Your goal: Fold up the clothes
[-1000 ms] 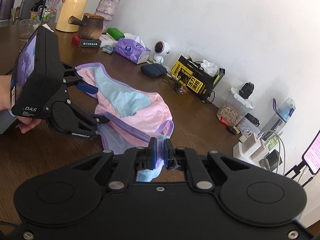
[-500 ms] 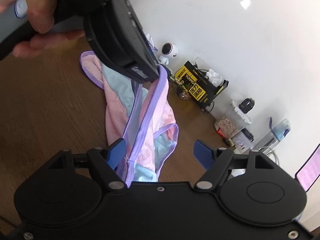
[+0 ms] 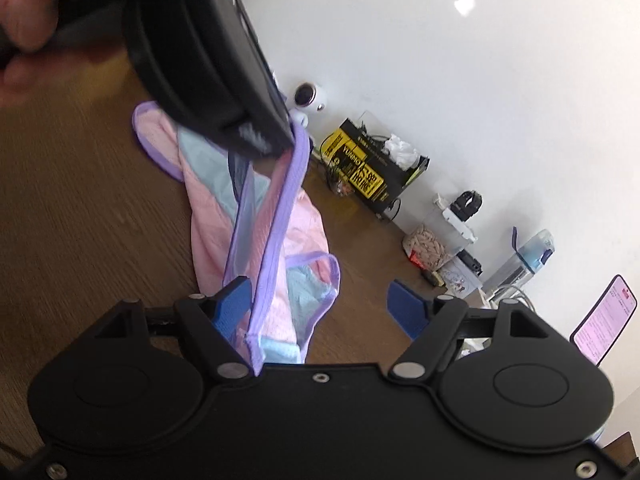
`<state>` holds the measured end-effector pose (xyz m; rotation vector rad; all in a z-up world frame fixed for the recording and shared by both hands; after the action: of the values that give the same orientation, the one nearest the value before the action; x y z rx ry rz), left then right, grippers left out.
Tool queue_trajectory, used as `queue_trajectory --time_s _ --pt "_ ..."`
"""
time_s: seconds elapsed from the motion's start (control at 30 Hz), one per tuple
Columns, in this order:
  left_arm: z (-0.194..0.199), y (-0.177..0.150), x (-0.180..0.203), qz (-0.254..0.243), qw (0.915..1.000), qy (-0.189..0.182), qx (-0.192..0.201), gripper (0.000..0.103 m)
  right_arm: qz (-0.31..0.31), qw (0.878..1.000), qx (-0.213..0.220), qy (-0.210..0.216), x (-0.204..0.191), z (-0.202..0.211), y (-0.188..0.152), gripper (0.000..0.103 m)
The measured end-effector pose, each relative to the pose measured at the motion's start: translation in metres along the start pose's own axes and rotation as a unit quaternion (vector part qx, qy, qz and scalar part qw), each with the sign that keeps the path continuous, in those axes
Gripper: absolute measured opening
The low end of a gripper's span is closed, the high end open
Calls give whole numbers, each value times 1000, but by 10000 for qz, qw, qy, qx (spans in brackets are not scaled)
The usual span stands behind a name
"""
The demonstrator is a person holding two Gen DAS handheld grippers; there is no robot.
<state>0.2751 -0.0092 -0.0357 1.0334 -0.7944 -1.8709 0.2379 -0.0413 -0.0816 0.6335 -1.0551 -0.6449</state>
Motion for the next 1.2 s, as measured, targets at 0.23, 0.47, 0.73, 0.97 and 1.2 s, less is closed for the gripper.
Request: queue_trajectory --time_s 0.23,0.47,0.73,0.97,1.2 --pt "9 -4 -17 83 9998 162 68 5 159 9984 -362 -408 3 -35 -23 79" --pt "12 -19 -21 179 9998 36 70 5 368 9981 -472 -162 -2 -48 -49 4" --pt "7 -64 0 -576 9970 522 -32 16 334 9994 -24 -75 22 6 -23 4" --pt "0 -96 7 -467 9951 785 -381 55 -29 9998 199 -45 50 33 0 4" --pt "-2 -98 0 -453 9925 1075 -361 56 -284 9994 92 170 52 39 0 4"
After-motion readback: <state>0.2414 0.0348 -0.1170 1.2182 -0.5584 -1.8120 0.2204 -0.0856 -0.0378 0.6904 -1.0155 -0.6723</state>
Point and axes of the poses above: each gripper's, at about its wrist camera, not at the fingertips, and z roughly against the way its jaws point, x to its right, y to its top, the point moved 10 cm from there along -z, roughly the way its jaws point, and after that the axes turned 2 degrees about -z, right-handed, at the moved point
